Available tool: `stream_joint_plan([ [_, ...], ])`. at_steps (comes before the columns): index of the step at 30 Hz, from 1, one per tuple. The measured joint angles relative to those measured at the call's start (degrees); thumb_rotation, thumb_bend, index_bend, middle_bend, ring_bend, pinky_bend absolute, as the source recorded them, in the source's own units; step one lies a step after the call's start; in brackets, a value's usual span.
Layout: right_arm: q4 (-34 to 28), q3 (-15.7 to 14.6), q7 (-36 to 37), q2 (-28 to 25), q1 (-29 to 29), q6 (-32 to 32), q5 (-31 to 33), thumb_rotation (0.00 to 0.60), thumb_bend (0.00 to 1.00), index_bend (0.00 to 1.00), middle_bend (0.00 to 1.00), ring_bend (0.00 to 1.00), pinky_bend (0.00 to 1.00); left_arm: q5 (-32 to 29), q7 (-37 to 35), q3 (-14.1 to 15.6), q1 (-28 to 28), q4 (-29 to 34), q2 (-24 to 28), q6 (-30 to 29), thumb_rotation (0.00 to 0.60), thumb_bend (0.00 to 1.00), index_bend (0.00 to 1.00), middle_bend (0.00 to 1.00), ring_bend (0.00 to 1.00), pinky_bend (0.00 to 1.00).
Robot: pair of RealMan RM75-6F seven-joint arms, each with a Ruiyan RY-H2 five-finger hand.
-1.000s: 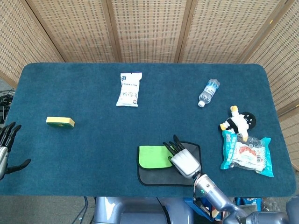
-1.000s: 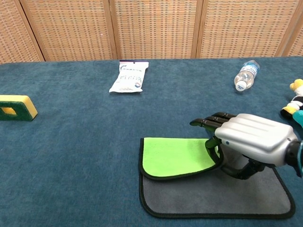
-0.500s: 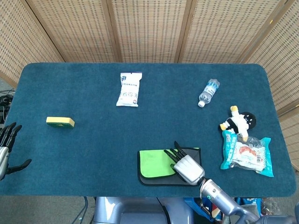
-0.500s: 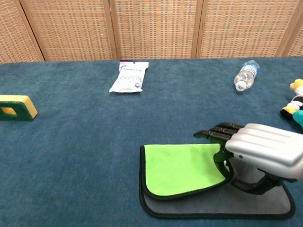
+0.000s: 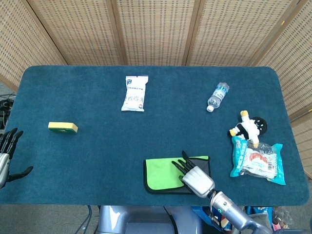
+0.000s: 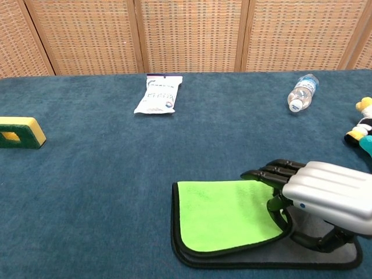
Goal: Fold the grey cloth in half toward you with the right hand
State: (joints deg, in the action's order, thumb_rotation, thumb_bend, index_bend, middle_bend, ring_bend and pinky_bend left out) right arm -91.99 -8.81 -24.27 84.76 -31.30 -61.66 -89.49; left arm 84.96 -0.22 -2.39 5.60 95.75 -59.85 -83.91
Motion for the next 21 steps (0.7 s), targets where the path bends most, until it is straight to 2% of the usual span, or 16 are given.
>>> stream_joint_plan([
  [12, 1.0, -0.3, 0.6, 1.1, 1.6, -0.3, -1.4, 0.600, 0.51, 0.64, 0.00, 0.00, 0.00, 0.1, 0.3, 0.1, -0.1, 0.1, -0.1, -0.1, 0.600, 0.20, 0.00, 0.00, 0.00, 0.00],
  [13, 1.2, -0.3, 0.6, 1.2, 1.7, -0.3, -1.5, 0.600, 0.51, 0.59, 0.00, 0.00, 0.00, 0.1, 0.4, 0.1, -0.1, 0.1, -0.1, -0.1, 0.600, 0.20, 0.00, 0.00, 0.00, 0.00],
  [14, 1.3, -0.2, 0.5, 1.4, 1.8, -0.2, -1.5, 0.600, 0.48, 0.46, 0.00, 0.00, 0.00, 0.1, 0.5, 0.1, -0.1, 0.1, -0.1, -0.1, 0.600, 0.20, 0.00, 0.00, 0.00, 0.00],
  [15, 1.3, -0.2, 0.5, 1.4, 1.9, -0.1, -1.6, 0.600, 0.39, 0.28, 0.00, 0.00, 0.00, 0.1, 0.5, 0.1, -0.1, 0.1, -0.1, -0.1, 0.600, 0.19, 0.00, 0.00, 0.00, 0.00],
  [17, 1.4, -0.2, 0.5, 1.4, 2.0, -0.1, -1.8, 0.600, 0.24, 0.05, 0.00, 0.00, 0.00, 0.1, 0.5, 0.1, -0.1, 0.1, -0.2, -0.1, 0.600, 0.20, 0.00, 0.00, 0.00, 0.00],
  [18, 1.3, -0.2, 0.6, 1.3, 2.1, 0.0, -1.9, 0.600, 0.20, 0.01, 0.00, 0.00, 0.00, 0.0, 0.5, 0.1, -0.1, 0.1, -0.2, -0.1, 0.600, 0.20, 0.00, 0.00, 0.00, 0.00],
  [21, 0.7, -0.2, 1.5, 0.8, 2.1, 0.0, -2.2, 0.600, 0.20, 0.00, 0.00, 0.00, 0.00, -0.1, 0.4, 0.0, -0.1, 0.0, -0.1, 0.0, 0.600, 0.20, 0.00, 0.00, 0.00, 0.00],
])
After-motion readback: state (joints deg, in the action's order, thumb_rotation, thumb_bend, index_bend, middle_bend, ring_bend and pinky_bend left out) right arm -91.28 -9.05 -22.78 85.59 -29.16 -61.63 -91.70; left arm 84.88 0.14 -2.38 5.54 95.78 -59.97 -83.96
